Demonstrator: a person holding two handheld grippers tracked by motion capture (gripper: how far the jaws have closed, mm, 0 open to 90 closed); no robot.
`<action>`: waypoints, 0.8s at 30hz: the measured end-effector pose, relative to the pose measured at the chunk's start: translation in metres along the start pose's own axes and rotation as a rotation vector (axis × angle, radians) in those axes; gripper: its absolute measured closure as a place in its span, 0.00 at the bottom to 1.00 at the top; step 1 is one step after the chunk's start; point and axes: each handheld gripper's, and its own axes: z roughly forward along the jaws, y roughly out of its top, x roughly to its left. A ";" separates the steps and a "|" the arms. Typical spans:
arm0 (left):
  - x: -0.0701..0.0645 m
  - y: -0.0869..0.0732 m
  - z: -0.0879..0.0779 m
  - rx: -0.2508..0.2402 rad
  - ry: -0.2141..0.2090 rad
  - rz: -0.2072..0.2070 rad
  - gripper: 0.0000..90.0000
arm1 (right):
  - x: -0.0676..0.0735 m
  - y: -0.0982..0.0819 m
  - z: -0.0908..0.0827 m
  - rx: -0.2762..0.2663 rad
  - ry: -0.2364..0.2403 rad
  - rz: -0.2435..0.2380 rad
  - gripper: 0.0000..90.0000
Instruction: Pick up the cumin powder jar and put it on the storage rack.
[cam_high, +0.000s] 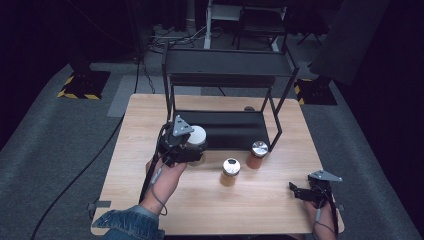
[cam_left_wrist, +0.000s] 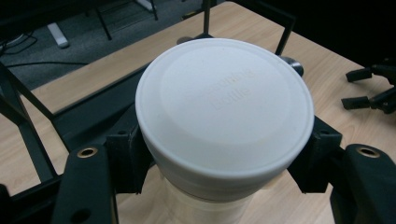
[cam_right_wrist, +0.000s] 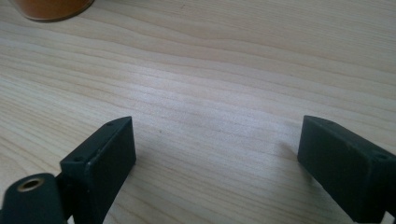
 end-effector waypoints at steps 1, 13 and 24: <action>0.002 0.003 0.001 -0.002 0.002 0.000 0.37 | 0.000 0.000 0.000 0.000 0.000 -0.001 0.12; 0.029 0.026 0.018 -0.017 0.037 -0.017 0.37 | 0.000 0.000 0.000 0.000 0.001 -0.001 0.12; 0.051 0.029 0.053 0.004 0.072 -0.063 0.37 | -0.001 0.000 0.000 0.000 0.005 -0.002 0.12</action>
